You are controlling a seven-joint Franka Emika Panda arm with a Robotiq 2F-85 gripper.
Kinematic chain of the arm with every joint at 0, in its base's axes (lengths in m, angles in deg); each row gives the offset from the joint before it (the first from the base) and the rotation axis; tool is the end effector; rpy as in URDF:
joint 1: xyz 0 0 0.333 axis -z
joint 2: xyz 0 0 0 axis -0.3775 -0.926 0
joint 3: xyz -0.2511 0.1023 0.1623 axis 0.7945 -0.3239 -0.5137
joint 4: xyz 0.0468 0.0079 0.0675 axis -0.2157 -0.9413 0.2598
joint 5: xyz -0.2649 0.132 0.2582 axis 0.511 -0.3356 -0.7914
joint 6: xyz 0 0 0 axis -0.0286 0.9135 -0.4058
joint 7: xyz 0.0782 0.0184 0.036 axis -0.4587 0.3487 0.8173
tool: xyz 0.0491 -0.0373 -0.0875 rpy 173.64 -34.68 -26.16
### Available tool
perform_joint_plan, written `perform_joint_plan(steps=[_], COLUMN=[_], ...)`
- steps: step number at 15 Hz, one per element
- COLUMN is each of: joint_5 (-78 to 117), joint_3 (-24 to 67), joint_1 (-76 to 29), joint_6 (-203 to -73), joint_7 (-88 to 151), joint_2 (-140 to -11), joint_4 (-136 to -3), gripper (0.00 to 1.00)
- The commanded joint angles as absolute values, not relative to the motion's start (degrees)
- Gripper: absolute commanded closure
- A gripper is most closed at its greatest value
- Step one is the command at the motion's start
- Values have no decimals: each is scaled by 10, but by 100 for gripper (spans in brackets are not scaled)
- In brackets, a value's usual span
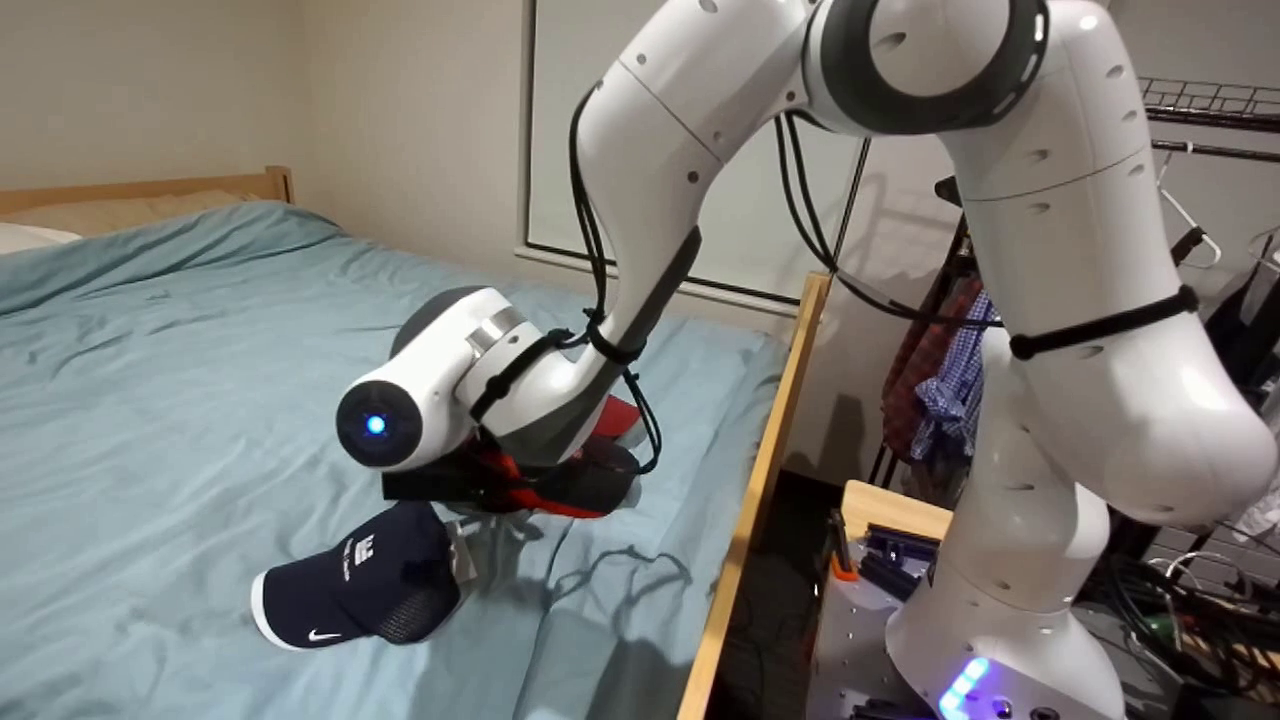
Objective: Separate the caps on the left from each other
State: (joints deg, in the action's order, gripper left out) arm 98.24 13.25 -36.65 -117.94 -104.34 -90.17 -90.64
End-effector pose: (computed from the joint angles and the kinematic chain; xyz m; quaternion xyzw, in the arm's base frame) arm 0.5762 0.1322 0.1878 0.7273 -0.4419 0.4463 0.2768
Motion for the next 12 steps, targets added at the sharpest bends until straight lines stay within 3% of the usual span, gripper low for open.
perform_joint_plan(steps=[1,7,8,9,12], joint_5=[985,1004,1010,1020,1042], joint_3=[122,108,104,102,94], joint_1=[-353,-358,-356,-353,-343], joint_6=[-1150,-1106,-1116,-1128,-1134], joint_7=[-1044,-1080,-1102,-1138,-1153], joint_2=[-871,-811,-803,-796,-754], joint_4=[-974,-1067,-1078,-1087,-1066], gripper=[98,98,69,68,50])
